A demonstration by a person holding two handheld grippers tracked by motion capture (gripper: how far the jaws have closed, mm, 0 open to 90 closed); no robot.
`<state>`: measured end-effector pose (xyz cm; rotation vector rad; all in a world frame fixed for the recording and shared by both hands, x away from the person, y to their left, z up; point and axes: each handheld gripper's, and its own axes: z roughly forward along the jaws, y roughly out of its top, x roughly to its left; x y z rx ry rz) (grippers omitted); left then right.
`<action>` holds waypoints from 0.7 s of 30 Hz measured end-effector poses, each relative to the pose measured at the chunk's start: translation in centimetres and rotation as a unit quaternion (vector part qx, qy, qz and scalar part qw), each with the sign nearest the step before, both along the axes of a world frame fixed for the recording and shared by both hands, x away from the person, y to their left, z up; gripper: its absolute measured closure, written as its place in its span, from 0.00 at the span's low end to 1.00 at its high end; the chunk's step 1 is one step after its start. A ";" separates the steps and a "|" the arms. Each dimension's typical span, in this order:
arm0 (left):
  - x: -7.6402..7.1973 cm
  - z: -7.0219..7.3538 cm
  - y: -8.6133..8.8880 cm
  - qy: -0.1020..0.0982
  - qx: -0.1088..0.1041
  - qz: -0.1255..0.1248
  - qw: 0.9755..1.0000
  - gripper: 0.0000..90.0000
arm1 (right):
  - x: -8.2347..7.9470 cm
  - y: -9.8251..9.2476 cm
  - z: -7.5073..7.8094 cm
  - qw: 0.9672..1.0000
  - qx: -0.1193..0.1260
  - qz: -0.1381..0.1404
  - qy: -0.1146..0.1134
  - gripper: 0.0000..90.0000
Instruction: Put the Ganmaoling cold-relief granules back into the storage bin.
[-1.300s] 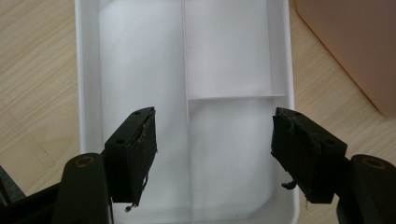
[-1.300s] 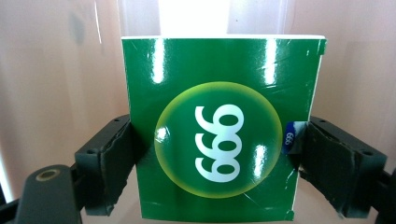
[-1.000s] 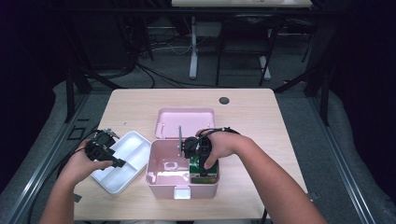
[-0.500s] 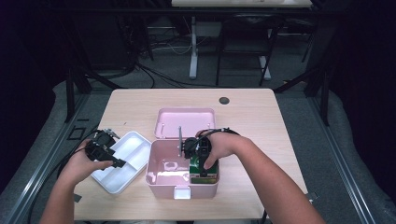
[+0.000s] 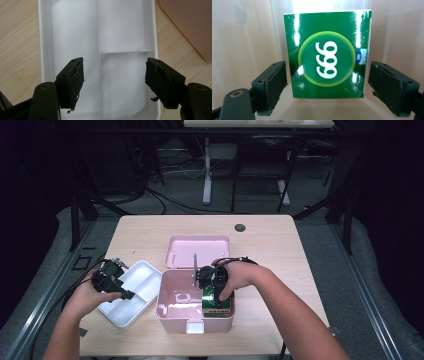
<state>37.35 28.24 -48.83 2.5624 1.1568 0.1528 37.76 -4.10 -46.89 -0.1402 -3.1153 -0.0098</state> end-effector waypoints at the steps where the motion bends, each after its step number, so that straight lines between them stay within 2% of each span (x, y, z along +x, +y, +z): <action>1: 0.0 0.0 0.0 0.000 0.000 0.001 1.000 0.35 | 0.0 -0.1 0.2 1.000 0.000 0.001 -0.002 0.17; 7: 0.0 0.0 0.0 0.000 -0.001 0.000 1.000 0.35 | -0.4 -0.3 1.5 1.000 0.010 -0.001 -0.004 0.17; 12: 0.0 0.0 0.0 0.001 -0.002 0.002 1.000 0.35 | -0.8 -0.5 2.8 1.000 0.008 0.003 -0.015 0.18; 21: -0.1 0.0 0.1 0.000 -0.003 0.002 1.000 0.35 | -1.0 -1.1 4.3 1.000 0.006 -0.002 -0.018 0.19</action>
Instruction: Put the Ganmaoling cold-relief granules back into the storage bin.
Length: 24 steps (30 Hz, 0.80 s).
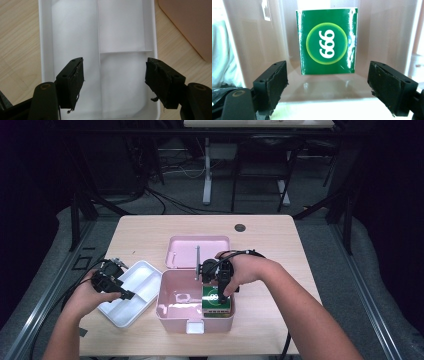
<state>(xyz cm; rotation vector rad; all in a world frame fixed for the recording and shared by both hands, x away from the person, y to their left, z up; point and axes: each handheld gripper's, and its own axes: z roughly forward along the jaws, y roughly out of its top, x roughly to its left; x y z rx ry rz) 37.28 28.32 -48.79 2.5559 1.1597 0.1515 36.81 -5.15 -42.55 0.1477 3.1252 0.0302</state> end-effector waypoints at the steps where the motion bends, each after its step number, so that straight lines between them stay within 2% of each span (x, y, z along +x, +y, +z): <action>1: 0.0 0.0 0.0 0.000 0.000 0.000 1.000 0.35 | 0.0 -0.1 0.1 1.000 0.002 -0.004 0.002 0.19; 10: 0.0 0.0 0.0 0.000 0.000 0.000 1.000 0.35 | 0.1 -1.4 0.8 1.000 -0.004 -0.015 -0.005 0.19; 24: 0.0 -0.1 0.0 0.002 0.001 0.002 1.000 0.35 | 0.3 -4.5 1.4 0.999 0.005 -0.043 -0.013 0.19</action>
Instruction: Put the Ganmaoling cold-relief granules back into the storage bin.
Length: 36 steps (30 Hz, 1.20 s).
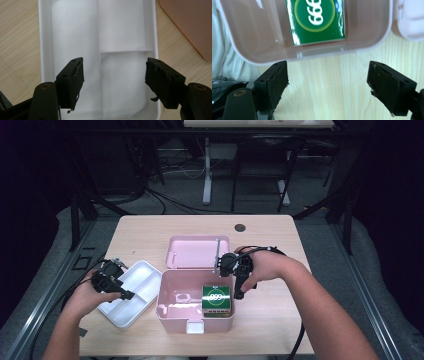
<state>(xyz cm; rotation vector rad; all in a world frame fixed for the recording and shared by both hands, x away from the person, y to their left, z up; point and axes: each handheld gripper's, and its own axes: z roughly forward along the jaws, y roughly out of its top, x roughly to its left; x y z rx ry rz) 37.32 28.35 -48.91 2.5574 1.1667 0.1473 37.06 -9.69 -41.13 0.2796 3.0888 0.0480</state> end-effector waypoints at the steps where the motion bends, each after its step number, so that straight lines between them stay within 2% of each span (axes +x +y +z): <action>1: 0.0 0.0 0.0 0.000 0.000 0.000 1.000 0.35 | 0.1 -0.7 -0.1 1.000 0.000 -0.007 -0.001 0.19; 6: 0.0 -0.1 -0.1 0.001 0.001 0.000 1.000 0.35 | 0.2 -2.1 -0.4 1.000 -0.004 -0.022 -0.002 0.19; 7: 0.0 -0.1 -0.1 0.001 0.001 0.000 1.000 0.35 | 0.3 -2.9 -0.5 1.000 -0.003 -0.031 -0.001 0.19; 15: 0.1 -0.3 -0.1 0.004 0.002 0.001 1.000 0.35 | 0.4 -5.3 -1.1 0.998 0.010 -0.059 -0.003 0.20; 22: 0.2 -0.3 0.0 0.005 0.003 0.002 1.000 0.35 | 0.5 -7.2 -2.0 0.994 0.024 -0.103 -0.013 0.20; 25: 0.2 -0.4 0.1 0.005 0.002 0.002 1.000 0.35 | 0.5 -7.9 -2.4 0.989 0.034 -0.139 -0.028 0.20; 28: 0.1 -0.4 0.0 0.007 0.002 0.005 1.000 0.35 | 0.7 -8.4 -2.9 0.982 0.041 -0.178 -0.045 0.20; 29: 0.1 -0.5 0.0 0.008 0.002 0.005 1.000 0.35 | 0.7 -8.7 -3.2 0.978 0.044 -0.196 -0.049 0.20; 30: 0.1 -0.5 0.0 0.008 0.002 0.005 1.000 0.35 | 0.7 -8.7 -3.2 0.978 0.044 -0.196 -0.049 0.20; 33: 0.1 -0.4 0.1 0.008 0.001 0.005 1.000 0.35 | 0.6 -9.0 -3.6 0.973 0.050 -0.219 -0.053 0.20; 35: 0.1 -0.4 0.2 0.007 0.001 0.004 1.000 0.36 | 0.7 -9.3 -4.0 0.966 0.060 -0.244 -0.057 0.20; 36: 0.1 -0.4 0.2 0.007 0.002 0.005 1.000 0.36 | 0.7 -9.3 -4.0 0.966 0.060 -0.244 -0.057 0.20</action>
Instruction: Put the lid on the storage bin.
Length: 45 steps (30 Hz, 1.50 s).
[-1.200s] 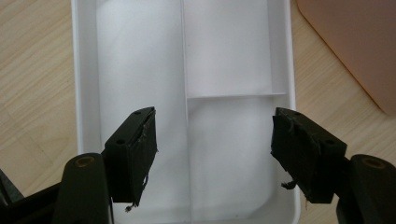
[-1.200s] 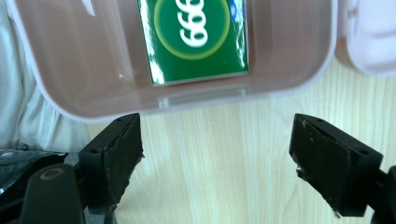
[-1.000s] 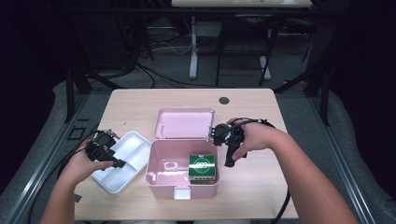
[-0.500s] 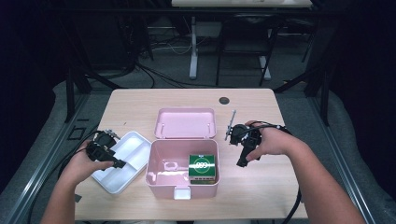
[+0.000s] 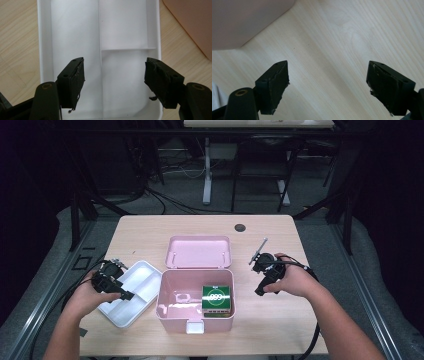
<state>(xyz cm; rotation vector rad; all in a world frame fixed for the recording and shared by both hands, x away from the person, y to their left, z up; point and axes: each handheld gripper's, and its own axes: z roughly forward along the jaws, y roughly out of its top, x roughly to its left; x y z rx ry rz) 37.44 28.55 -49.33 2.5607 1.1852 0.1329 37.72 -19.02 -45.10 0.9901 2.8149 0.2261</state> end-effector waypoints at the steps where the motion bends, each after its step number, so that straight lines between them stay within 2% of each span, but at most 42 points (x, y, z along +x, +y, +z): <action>1: 0.0 0.0 0.0 0.000 0.001 0.000 1.000 0.36 | 0.0 -0.1 -0.1 1.000 0.001 -0.008 -0.006 0.20; 5: 0.0 -0.1 -0.1 0.001 0.001 -0.001 1.000 0.37 | 0.2 -0.4 -0.4 0.998 0.021 -0.047 -0.021 0.20; 8: 0.0 -0.2 -0.2 0.006 0.005 -0.002 1.000 0.37 | 0.3 -0.5 -0.7 0.997 0.031 -0.057 -0.028 0.20; 9: 0.0 -0.3 -0.2 0.006 0.006 -0.002 1.000 0.37 | 0.3 -0.4 -0.7 0.997 0.032 -0.061 -0.022 0.20; 11: 0.1 -0.5 -0.3 0.010 0.011 0.004 1.000 0.39 | 0.4 -0.4 -1.2 0.996 0.041 -0.075 -0.032 0.20; 12: 0.1 -0.6 -0.3 0.014 0.013 0.007 1.000 0.39 | 0.4 -0.4 -1.2 0.996 0.041 -0.075 -0.032 0.20; 14: 0.2 -0.8 -0.3 0.018 0.022 0.008 1.000 0.41 | 0.6 -0.5 -1.4 0.995 0.066 -0.078 -0.020 0.20; 15: 0.2 -0.9 -0.3 0.019 0.025 0.008 0.999 0.41 | 0.5 -0.5 -1.4 0.994 0.059 -0.088 -0.027 0.20; 19: 0.3 -0.8 -0.2 0.017 0.032 0.013 0.999 0.42 | 0.6 -0.8 -1.6 0.991 0.066 -0.111 -0.043 0.21; 20: 0.3 -0.8 -0.1 0.016 0.032 0.013 0.999 0.42 | 0.6 -0.9 -1.5 0.990 0.056 -0.114 -0.056 0.22; 21: 0.3 -0.7 -0.1 0.016 0.034 0.012 0.999 0.42 | 0.4 -1.2 -1.5 0.988 0.073 -0.122 -0.057 0.22; 22: 0.3 -0.7 -0.1 0.019 0.037 0.009 0.999 0.42 | 0.4 -1.2 -1.5 0.988 0.073 -0.122 -0.057 0.22; 23: 0.3 -0.7 -0.2 0.023 0.039 0.009 0.999 0.46 | 0.3 -1.3 -1.4 0.987 0.085 -0.126 -0.054 0.23; 25: 0.4 -0.4 -0.2 0.027 0.043 0.013 0.999 0.47 | 0.0 -1.5 -1.1 0.982 0.102 -0.143 -0.064 0.23; 27: 0.5 0.0 -0.3 0.028 0.044 0.018 0.998 0.48 | -0.2 -1.6 -1.0 0.981 0.112 -0.143 -0.063 0.23; 29: 0.6 0.3 -0.3 0.026 0.041 0.025 0.999 0.50 | -0.6 -1.7 -0.8 0.980 0.118 -0.146 -0.074 0.23; 31: 0.7 0.6 -0.3 0.030 0.046 0.018 0.998 0.52 | -0.9 -1.8 -0.7 0.978 0.125 -0.150 -0.079 0.23; 34: 0.9 0.8 -0.5 0.037 0.041 0.017 0.998 0.55 | -1.3 -2.2 -0.8 0.975 0.133 -0.154 -0.086 0.23; 36: 1.0 0.8 -0.6 0.042 0.039 0.014 0.998 0.57 | -1.4 -2.4 -1.0 0.974 0.127 -0.163 -0.094 0.23; 38: 1.2 0.8 -0.6 0.047 0.039 0.014 0.998 0.58 | -1.4 -2.6 -1.2 0.975 0.119 -0.165 -0.092 0.23; 41: 1.5 0.6 -0.8 0.048 0.052 0.014 0.997 0.60 | -1.7 -3.0 -1.2 0.972 0.135 -0.165 -0.097 0.23; 42: 1.6 0.5 -0.9 0.049 0.055 0.015 0.997 0.60 | -1.8 -3.1 -1.2 0.972 0.135 -0.164 -0.097 0.23; 43: 1.7 0.4 -1.0 0.053 0.062 0.015 0.997 0.61 | -1.9 -3.3 -1.0 0.970 0.142 -0.166 -0.105 0.23; 44: 1.8 0.2 -1.1 0.055 0.067 0.016 0.996 0.61 | -1.9 -3.3 -1.0 0.970 0.142 -0.166 -0.105 0.23; 45: 2.0 -0.1 -1.1 0.060 0.072 0.016 0.995 0.61 | -2.0 -3.4 -0.9 0.969 0.141 -0.170 -0.112 0.23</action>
